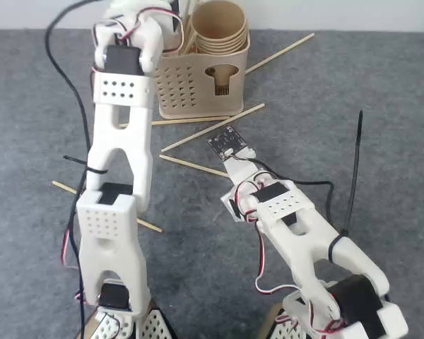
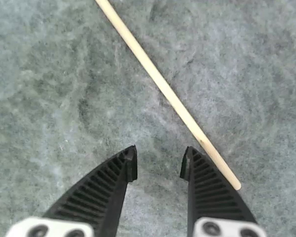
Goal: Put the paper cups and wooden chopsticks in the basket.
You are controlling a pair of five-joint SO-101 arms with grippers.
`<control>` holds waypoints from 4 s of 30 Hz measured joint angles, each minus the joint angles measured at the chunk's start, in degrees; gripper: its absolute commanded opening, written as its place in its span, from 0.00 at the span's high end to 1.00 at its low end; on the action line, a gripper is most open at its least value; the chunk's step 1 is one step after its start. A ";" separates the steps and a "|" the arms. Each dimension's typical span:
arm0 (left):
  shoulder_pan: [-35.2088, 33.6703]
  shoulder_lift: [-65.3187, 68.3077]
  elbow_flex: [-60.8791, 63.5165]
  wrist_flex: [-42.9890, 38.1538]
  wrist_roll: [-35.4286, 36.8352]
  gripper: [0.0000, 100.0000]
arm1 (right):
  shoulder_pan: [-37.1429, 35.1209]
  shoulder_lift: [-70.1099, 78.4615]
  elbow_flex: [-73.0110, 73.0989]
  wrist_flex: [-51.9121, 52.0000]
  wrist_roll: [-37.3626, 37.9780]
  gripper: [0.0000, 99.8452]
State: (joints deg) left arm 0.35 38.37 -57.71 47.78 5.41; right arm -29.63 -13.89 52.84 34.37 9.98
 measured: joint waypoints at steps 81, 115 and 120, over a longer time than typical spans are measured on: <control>-11.34 -60.92 59.52 8.26 0.53 0.75 | 0.79 4.48 -9.23 9.76 2.99 0.84; -36.40 -88.44 123.52 9.23 10.73 0.74 | 2.90 36.04 -42.02 19.87 15.47 0.99; -36.40 -73.14 122.29 4.40 11.08 0.75 | 2.90 36.04 -42.02 19.87 14.15 0.99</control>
State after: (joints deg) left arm -36.04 -34.77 64.57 52.18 16.48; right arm -26.73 22.15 10.81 54.24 24.13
